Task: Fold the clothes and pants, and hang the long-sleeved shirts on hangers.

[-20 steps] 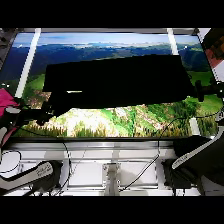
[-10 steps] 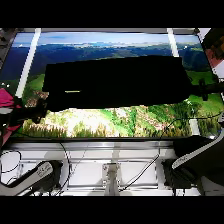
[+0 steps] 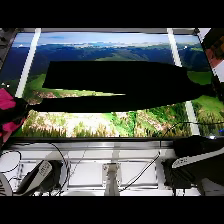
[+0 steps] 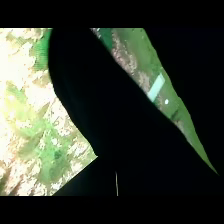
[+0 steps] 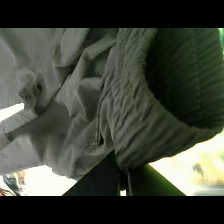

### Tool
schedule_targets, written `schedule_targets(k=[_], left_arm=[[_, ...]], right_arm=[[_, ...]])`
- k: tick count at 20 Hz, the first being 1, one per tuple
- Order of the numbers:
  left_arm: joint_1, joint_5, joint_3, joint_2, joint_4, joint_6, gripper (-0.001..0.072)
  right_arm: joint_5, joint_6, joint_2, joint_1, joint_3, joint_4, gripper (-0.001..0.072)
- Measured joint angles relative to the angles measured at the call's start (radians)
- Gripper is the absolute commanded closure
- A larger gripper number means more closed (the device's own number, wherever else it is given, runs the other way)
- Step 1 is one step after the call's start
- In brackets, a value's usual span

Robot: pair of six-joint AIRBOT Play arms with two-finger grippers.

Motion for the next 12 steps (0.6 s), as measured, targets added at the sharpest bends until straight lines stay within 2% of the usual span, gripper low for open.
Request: schedule_targets(k=[3,6,9,12], left_arm=[[-0.013,-0.075,0.085,0.005,0.000,0.034,0.0703],[-0.057,-0.086,0.164,-0.009,-0.001,0.047,0.0704],[-0.119,-0.061,0.253,-0.089,-0.001,0.052,0.0704],[-0.185,-0.034,0.386,-0.240,-0.001,0.051,0.0704]], right_arm=[[0.000,-0.004,0.151,-0.002,-0.185,-0.026,0.0701],[-0.006,-0.004,0.292,-0.002,-0.317,-0.038,0.0701],[-0.053,0.021,0.357,-0.002,-0.341,-0.034,0.0701],[-0.110,0.058,0.348,-0.002,-0.319,0.007,0.0701]])
